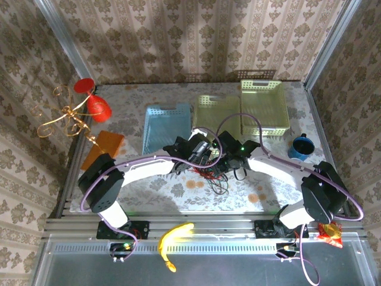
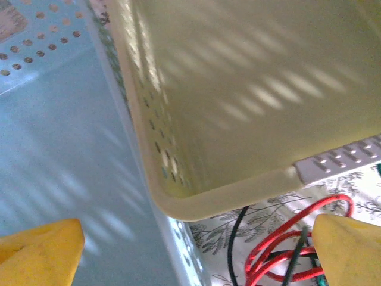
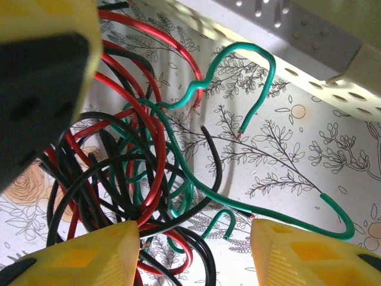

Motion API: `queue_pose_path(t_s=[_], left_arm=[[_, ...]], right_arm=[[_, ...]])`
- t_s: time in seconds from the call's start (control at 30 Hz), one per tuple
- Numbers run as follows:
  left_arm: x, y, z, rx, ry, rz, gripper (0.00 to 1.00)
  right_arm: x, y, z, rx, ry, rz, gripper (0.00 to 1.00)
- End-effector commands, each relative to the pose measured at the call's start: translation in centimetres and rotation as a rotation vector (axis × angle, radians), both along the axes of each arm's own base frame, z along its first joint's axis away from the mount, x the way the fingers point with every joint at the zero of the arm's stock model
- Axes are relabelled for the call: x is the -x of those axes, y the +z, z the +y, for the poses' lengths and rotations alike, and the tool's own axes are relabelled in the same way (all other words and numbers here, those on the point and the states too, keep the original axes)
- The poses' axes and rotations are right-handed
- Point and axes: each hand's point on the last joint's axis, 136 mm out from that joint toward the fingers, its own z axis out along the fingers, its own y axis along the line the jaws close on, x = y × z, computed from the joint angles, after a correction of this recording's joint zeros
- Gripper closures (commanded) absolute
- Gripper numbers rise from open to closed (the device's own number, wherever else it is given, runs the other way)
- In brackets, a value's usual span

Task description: Untangle the cables

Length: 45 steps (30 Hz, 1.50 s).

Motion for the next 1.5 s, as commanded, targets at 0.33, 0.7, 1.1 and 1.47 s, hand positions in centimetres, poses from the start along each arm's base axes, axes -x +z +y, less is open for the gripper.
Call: queue_pose_path(t_s=[0.33,0.7,1.1,1.47], left_arm=[[0.3,0.6,0.6,-0.051,0.015,-0.013,0.05],[3.4,1.5,-1.9,0.041,-0.212,0.043,0.05],[4.1,0.2,-2.7,0.063,-0.265,0.108,0.11],[4.7,-0.6,-3.9,0.015,-0.329,0.138,0.15]], right_arm=[[0.9,1.9,0.5,-0.019,0.060,-0.040,0.46],[5.8,2.4,1.0,-0.166,0.195,0.054,0.47],[4.3,1.1,1.2,-0.139,0.177,0.058,0.59],[4.3,-0.4,0.3,-0.156,0.135,0.099,0.61]])
